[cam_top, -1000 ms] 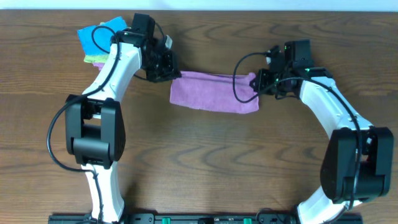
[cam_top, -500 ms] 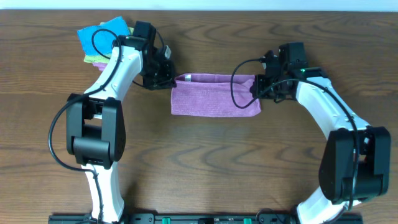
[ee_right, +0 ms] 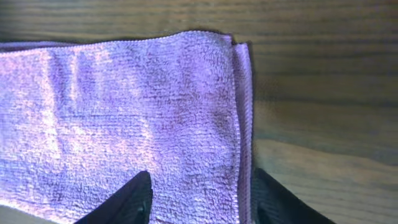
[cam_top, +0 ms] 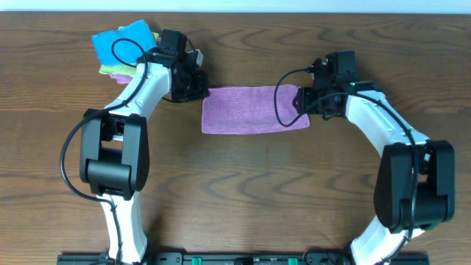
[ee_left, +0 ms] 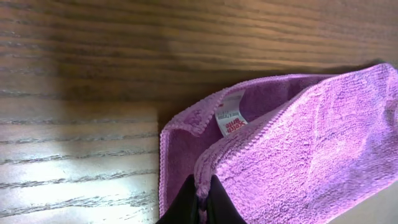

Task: Fold the cloth
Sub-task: 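Fold the top edge down toward the bottom edge with both grippers, then release the folded edge and raise both grippers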

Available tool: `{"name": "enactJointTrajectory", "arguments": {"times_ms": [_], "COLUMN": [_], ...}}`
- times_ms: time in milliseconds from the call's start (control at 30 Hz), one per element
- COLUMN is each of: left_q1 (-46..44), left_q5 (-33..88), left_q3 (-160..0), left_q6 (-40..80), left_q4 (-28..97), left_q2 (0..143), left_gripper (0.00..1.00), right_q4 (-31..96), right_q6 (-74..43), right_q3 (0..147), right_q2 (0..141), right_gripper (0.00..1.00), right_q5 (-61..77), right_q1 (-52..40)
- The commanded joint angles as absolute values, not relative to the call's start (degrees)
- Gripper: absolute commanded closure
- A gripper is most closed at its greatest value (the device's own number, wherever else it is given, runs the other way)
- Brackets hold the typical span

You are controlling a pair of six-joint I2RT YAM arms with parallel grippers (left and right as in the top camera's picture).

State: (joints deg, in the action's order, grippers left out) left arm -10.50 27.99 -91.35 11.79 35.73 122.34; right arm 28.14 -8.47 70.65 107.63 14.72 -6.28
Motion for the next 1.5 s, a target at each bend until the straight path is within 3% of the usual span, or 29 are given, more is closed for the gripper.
{"name": "enactJointTrajectory", "arguments": {"times_ms": [0,267,300,367,433,500,833,933,1033,1067,1100,1333,1467], "left_q1": [-10.24,-10.24,-10.24,-10.09,-9.63,-8.97,-5.15,-5.17,-5.91,-6.28,-6.63,-11.09,-14.50], "left_q5": [26.96,26.39,26.37,25.30,24.01,24.01,24.05,24.05,24.82,25.69,26.63,23.62,16.82], "left_q3": [-91.22,-91.22,-91.22,-91.22,-91.31,-91.61,-97.23,-100.42,-103.13,-103.53,-103.68,-103.66,-103.55], "left_q6": [11.79,11.77,11.77,11.79,11.81,11.81,11.81,11.53,11.55,11.57,11.57,11.55,11.16], "left_q4": [35.68,35.38,35.33,35.33,35.59,36.14,42.44,46.15,49.45,49.95,50.33,50.74,50.06], "left_q2": [121.40,121.40,121.40,121.40,121.38,121.38,121.14,120.88,120.66,120.62,120.62,120.62,120.64], "left_gripper": [0.94,0.94,0.84,0.47,0.18,0.05,0.04,0.05,0.71,0.87,0.94,0.94,0.94], "right_q4": [27.40,27.49,28.36,30.81,33.21,34.57,34.11,34.54,35.68,36.32,36.95,37.54,30.98], "right_q6": [-8.14,-10.55,-10.68,-10.68,-10.68,-10.68,-12.95,-14.61,-15.46,-15.49,-15.46,-17.19,-19.81], "right_q3": [70.26,70.26,70.26,70.26,70.26,70.26,70.28,70.26,70.26,70.26,70.26,65.78,57.21], "right_q2": [108.25,108.25,108.25,108.25,108.22,108.22,106.04,104.20,102.28,101.60,101.06,95.88,93.30], "right_gripper": [0.46,0.50,0.50,0.51,0.51,0.51,0.48,0.46,0.51,0.51,0.50,0.48,0.43], "right_q5": [13.50,13.87,14.02,14.22,14.20,14.22,15.29,16.01,18.06,18.41,18.48,18.50,22.65], "right_q1": [-6.42,-6.44,-6.42,-6.46,-6.46,-6.46,-6.39,-6.13,-5.48,-5.19,-4.93,-2.70,-1.26]}}
